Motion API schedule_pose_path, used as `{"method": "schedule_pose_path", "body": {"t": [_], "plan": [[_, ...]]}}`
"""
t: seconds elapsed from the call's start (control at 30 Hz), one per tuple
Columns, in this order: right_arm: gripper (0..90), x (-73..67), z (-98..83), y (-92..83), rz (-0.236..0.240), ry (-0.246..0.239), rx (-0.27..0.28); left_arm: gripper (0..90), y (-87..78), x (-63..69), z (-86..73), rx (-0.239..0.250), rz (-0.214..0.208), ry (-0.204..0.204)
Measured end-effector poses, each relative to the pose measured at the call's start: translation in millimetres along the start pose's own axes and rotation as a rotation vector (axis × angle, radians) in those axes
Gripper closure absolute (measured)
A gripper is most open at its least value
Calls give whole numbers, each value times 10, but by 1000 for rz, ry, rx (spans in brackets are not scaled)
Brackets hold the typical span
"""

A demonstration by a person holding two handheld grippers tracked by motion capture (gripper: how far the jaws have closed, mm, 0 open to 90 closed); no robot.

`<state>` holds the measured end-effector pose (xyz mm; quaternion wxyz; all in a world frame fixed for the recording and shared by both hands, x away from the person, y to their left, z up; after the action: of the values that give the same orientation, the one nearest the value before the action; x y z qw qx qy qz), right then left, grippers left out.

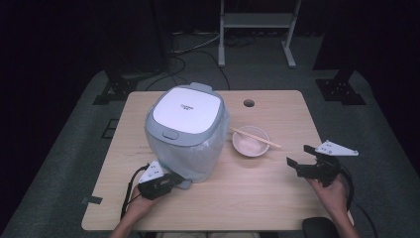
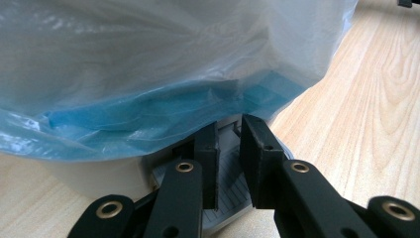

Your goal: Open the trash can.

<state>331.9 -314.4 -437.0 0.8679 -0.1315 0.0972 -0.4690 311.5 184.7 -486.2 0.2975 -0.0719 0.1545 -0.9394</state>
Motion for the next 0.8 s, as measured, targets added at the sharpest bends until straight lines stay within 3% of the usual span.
{"method": "schedule_pose_path", "body": {"t": [0.23,0.63,0.73,0.8], "plan": [[133,-12,25,11,-2,-11,-4,785,10,9,1,-12,8,-2],[133,-48,117,69,15,-17,0,790,89,17,-17,-103,18,2],[133,-60,112,77,24,-22,-9,848,133,47,0,-112,27,14],[133,-65,114,74,28,-25,-8,848,129,29,-7,-108,18,-12]]}}
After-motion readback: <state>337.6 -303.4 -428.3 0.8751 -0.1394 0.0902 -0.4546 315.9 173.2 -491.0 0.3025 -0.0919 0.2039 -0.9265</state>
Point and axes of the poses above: each handheld gripper's, and its own axes: y roughly forward along the jaws, z roughly out of its top, x roughly to its right, the point moved 2 cm from there along y, roughly forward along the jaws, and after that the axes turned 9 degrees about x, right-handed, at the moved point
